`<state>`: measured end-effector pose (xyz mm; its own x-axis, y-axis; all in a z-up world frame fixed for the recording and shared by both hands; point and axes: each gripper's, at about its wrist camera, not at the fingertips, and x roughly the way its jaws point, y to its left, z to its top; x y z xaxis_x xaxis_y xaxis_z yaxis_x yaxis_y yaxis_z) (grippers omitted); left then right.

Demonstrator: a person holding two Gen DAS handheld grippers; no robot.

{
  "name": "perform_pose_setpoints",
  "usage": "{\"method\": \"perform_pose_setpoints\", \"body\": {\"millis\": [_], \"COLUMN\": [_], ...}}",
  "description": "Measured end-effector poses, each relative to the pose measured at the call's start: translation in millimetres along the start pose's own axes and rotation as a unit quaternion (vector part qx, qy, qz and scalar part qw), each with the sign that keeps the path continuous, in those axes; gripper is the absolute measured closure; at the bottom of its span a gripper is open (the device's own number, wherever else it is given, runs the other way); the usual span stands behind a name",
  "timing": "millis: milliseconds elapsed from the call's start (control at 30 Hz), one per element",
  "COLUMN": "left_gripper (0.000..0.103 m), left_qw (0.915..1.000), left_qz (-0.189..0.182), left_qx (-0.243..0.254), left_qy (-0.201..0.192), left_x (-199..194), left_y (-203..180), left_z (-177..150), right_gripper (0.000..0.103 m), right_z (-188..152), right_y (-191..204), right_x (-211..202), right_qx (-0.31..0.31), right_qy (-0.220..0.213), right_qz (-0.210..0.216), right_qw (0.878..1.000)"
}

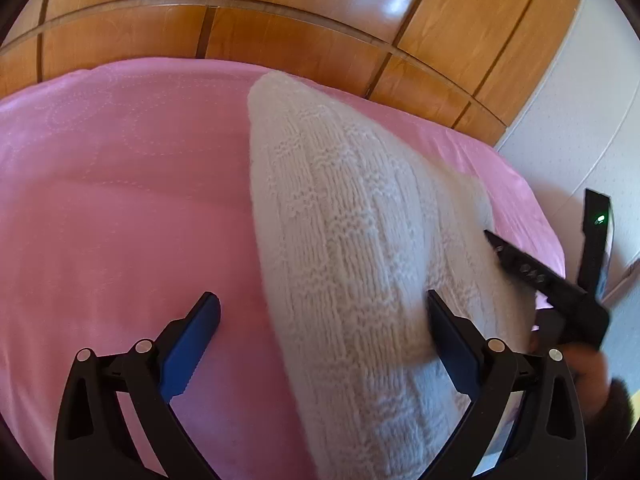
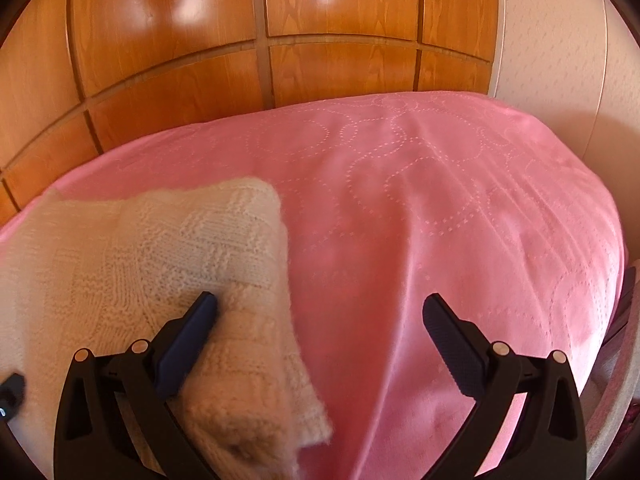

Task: Fold small clothes
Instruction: 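Move both grippers to opposite sides of the folded cream sweater bundle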

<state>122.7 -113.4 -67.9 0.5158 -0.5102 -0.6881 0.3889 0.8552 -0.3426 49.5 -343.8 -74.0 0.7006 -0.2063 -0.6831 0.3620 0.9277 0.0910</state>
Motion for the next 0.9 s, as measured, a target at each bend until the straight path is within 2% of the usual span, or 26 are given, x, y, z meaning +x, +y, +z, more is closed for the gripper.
{"method": "perform_pose_setpoints", "body": {"millis": [167,300,400,567,667,800,900], "left_gripper": [0.004,0.004,0.004,0.004,0.004,0.004,0.004], "left_qw": [0.9998,0.9995,0.9991,0.9986,0.9983,0.9989,0.9988], "left_qz": [-0.014,-0.022,-0.030,-0.051,-0.057,-0.045,-0.042], "left_qx": [-0.001,0.013,0.023,0.010,-0.003,0.014,0.025], "left_qy": [0.017,0.019,0.017,0.013,0.008,0.009,0.008], "left_x": [-1.3,-5.2,-9.9,-15.3,-18.0,-16.2,-16.3], "left_y": [3.9,4.2,4.5,9.7,15.1,11.5,9.2], "left_z": [-10.7,-20.7,-29.1,-32.3,-32.5,-33.4,-34.6], "right_gripper": [0.002,0.002,0.002,0.002,0.002,0.002,0.004], "right_z": [-7.6,-18.1,-22.6,-26.9,-32.3,-36.7,-32.3], "right_y": [-22.8,-44.5,-51.9,-54.6,-50.0,-40.2,-39.4], "right_x": [-18.7,-37.3,-45.1,-37.8,-24.2,-8.8,-2.5], "right_qx": [0.064,0.110,0.135,0.188,0.205,0.191,0.200], "right_qy": [0.038,0.037,0.038,0.056,0.089,0.114,0.107], "right_qz": [0.089,0.153,0.209,0.315,0.351,0.352,0.356], "right_qw": [0.993,0.981,0.968,0.929,0.909,0.909,0.907]}}
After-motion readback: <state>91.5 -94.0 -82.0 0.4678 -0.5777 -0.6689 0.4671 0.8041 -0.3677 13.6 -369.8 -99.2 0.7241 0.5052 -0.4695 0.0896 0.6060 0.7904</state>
